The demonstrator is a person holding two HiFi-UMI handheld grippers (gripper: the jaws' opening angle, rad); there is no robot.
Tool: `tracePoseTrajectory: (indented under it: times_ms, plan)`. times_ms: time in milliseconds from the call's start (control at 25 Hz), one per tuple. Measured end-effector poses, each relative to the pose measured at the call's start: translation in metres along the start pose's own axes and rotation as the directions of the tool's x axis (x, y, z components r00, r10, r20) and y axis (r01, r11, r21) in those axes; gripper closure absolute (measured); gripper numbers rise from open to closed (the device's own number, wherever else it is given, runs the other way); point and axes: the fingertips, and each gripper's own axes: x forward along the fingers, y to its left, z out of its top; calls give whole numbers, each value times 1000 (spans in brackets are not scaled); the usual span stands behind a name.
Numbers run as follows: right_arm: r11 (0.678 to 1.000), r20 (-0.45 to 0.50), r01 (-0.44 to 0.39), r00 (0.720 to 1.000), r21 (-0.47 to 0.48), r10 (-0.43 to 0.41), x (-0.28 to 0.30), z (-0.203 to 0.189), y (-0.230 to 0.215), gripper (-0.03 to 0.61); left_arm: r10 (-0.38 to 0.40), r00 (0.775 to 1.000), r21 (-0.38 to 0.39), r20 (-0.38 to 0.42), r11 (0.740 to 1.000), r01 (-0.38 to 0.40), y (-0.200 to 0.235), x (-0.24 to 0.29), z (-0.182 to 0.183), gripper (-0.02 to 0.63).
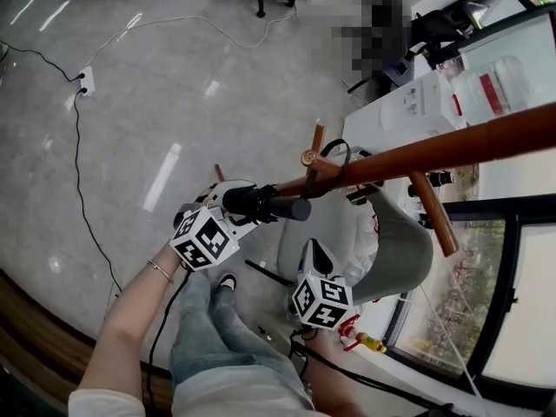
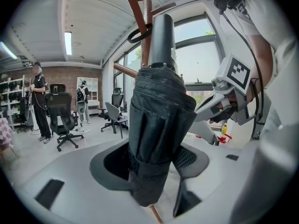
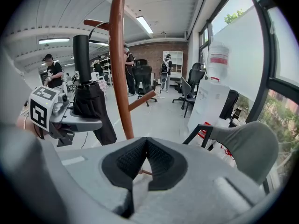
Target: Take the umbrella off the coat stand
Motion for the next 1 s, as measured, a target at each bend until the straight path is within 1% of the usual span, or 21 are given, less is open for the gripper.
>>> tracePoseTrajectory:
  times_ms: [160,360,600,680,840,1000]
  plan:
    - [1000,11,-5,1000,11,5,-6,6,-3,574,21,1000,3,-3,1000,-21,-5,-12,12,365]
    - [999,44,-19,999,33,18,-9,16,-2,574,59,998,-19,1,998,-59,-7,-28,25,365]
    - [998,74,-39,997,53,35,-12,22,-7,574,107,994,-85,8,991,-106,-10,-36,35,365]
    - [997,87,-46,995,64,40,-10,24,-8,574,119,993,-83,12,990,-118,-9,-38,38,365]
    - [996,100,-56,994,74,48,-12,27,-11,574,118,993,-84,22,990,-116,-17,-42,47,365]
    - [993,129,-79,989,84,68,-12,36,-13,574,144,989,-92,22,986,-141,-19,-46,59,365]
